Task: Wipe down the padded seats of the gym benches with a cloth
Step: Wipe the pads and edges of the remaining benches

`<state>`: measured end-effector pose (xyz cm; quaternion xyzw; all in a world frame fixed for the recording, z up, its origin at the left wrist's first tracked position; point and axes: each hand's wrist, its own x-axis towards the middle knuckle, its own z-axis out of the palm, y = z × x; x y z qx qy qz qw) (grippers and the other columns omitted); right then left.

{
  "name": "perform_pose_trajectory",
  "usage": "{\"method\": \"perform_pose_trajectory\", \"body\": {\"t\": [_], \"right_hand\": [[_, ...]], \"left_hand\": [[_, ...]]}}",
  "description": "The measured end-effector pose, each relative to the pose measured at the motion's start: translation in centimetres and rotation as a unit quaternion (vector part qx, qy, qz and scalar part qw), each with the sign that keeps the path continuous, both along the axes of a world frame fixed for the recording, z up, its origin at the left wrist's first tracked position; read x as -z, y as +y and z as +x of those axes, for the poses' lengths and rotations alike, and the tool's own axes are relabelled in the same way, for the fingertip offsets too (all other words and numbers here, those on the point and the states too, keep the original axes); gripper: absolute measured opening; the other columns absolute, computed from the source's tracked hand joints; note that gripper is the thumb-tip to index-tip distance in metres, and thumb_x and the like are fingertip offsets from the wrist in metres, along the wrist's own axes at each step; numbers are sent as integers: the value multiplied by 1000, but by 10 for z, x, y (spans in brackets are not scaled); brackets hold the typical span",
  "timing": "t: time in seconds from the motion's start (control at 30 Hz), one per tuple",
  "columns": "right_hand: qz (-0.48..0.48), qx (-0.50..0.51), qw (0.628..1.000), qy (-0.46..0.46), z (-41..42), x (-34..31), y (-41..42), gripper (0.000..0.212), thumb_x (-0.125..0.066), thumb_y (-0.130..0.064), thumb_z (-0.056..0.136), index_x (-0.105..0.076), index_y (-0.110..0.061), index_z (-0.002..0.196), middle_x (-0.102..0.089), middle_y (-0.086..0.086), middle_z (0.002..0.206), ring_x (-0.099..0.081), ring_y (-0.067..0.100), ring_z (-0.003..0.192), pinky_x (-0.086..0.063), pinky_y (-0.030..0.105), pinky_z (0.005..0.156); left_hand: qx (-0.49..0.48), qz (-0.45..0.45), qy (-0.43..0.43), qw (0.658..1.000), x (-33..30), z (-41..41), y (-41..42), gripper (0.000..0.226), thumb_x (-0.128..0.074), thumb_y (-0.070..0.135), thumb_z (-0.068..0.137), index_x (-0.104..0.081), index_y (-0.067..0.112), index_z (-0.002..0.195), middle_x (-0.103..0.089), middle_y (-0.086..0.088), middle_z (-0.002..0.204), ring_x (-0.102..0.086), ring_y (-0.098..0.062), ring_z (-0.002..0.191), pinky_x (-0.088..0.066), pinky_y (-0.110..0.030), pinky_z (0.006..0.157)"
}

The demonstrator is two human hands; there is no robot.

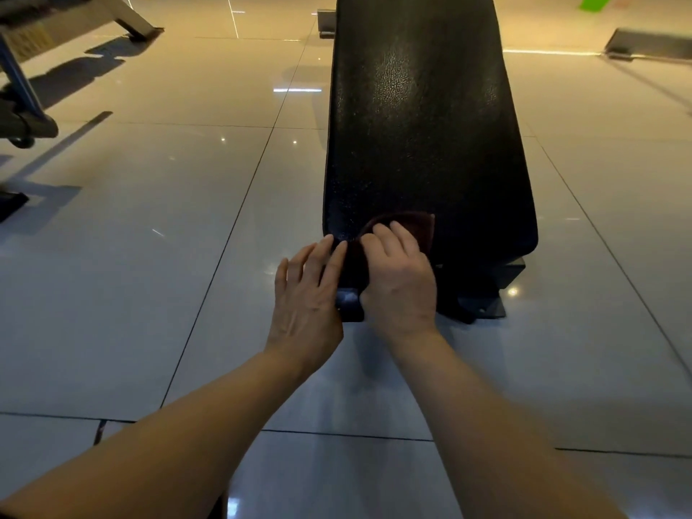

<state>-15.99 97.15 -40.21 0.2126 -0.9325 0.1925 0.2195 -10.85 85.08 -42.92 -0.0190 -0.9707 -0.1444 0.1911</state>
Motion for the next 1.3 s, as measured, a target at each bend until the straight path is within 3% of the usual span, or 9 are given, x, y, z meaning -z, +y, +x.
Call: {"method": "perform_pose_trajectory", "body": {"t": [0.17,0.3,0.4,0.6,0.7,0.9,0.97,1.13,1.3], "right_hand": [[-80,152,985,14,4,13,23,36,-61,1,74,-64,-3,110,-62,18,123,-50,42,125,-48,50,92],[-89,47,995,-2,3,9,-2,46,-71,7,67,-63,-4,110,-60,18,126,-46,41,130,-35,43,107],[-45,-19,999,9,-1,10,12,43,-65,4,69,-62,-5,111,-59,17,129,-46,37,131,-39,42,105],[-122,124,983,54,7,41,55,38,-47,8,74,-62,3,108,-59,24,116,-50,40,110,-52,51,90],[-113,64,991,37,21,56,37,32,-53,6,75,-65,2,105,-61,20,109,-53,37,101,-55,47,81],[-73,-95,993,6,19,44,-28,34,-64,1,79,-64,1,114,-59,18,119,-52,35,112,-51,38,94],[-62,-82,995,13,11,43,-20,31,-70,3,73,-67,1,104,-61,18,113,-54,34,106,-55,38,86],[-170,145,975,-12,2,51,43,38,-72,16,65,-69,4,100,-60,22,108,-55,38,102,-56,43,83],[-100,8,993,66,9,32,39,27,-52,-9,86,-69,1,104,-62,20,107,-49,30,105,-48,37,93]], "left_hand": [[5,-7,3,1000,1,3,-1,89,-64,-1,65,-27,9,145,-27,-8,146,-26,-30,131,-36,-61,103],[7,-27,-9,1000,3,2,-2,94,-68,1,61,-25,9,145,-31,-11,147,-28,-32,132,-36,-61,103],[12,-33,-17,999,3,-1,5,95,-73,4,61,-28,8,145,-33,-12,147,-29,-33,133,-36,-61,104],[12,-14,-12,1000,4,-2,10,92,-69,-2,63,-28,8,145,-27,-9,148,-25,-31,133,-36,-62,102],[15,-7,-10,1000,6,2,4,89,-65,-2,64,-27,8,144,-25,-9,146,-25,-31,132,-36,-63,102],[3,-2,-24,1000,11,7,-13,84,-64,7,70,-27,5,146,-29,-12,148,-29,-32,133,-36,-60,103],[-2,-4,-23,1000,10,5,-15,89,-67,2,68,-24,8,146,-28,-11,148,-29,-32,133,-35,-60,103],[22,-20,-9,1000,1,-1,-6,93,-62,-3,63,-23,10,146,-24,-9,148,-26,-32,132,-34,-62,105],[71,-90,-26,993,0,-16,27,89,-64,10,69,-24,10,148,-26,-12,151,-24,-32,138,-25,-59,112]]}}
